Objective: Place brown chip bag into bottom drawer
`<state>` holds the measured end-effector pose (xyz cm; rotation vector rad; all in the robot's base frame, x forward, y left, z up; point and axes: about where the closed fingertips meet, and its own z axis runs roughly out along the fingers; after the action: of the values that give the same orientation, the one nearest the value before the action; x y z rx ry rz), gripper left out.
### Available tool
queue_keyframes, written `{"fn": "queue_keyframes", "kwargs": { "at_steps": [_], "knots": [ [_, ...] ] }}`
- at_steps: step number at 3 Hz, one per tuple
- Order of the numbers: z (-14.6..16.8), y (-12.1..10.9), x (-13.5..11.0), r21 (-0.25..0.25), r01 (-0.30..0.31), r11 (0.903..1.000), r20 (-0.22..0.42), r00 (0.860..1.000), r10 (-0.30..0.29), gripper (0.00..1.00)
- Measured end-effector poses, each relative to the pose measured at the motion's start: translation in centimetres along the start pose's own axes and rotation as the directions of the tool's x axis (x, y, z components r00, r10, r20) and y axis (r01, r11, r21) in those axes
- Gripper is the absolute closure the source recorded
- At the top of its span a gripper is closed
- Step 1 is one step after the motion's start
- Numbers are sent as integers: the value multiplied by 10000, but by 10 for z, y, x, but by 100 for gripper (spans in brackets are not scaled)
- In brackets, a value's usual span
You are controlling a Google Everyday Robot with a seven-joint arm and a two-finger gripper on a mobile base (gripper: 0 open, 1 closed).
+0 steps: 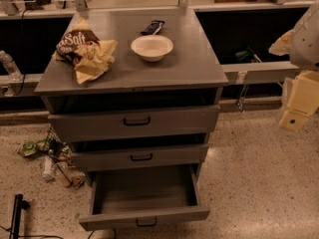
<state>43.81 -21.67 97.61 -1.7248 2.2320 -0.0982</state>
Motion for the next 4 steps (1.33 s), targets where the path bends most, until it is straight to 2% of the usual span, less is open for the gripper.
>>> {"fn": "queue_keyframes", "kwargs": {
  "at_steps": [1, 2, 3, 4],
  "knots": [
    [0, 0, 0, 2, 0, 10000, 1, 10000, 0, 0],
    [4, -6, -12, 17, -456, 9990, 823, 9956, 453, 0],
    [22, -50, -75, -443, -1128, 9926, 3777, 9180, 1212, 0],
    [32, -77, -131, -1097, -1456, 9833, 5741, 7983, 1822, 0]
  ]
}}
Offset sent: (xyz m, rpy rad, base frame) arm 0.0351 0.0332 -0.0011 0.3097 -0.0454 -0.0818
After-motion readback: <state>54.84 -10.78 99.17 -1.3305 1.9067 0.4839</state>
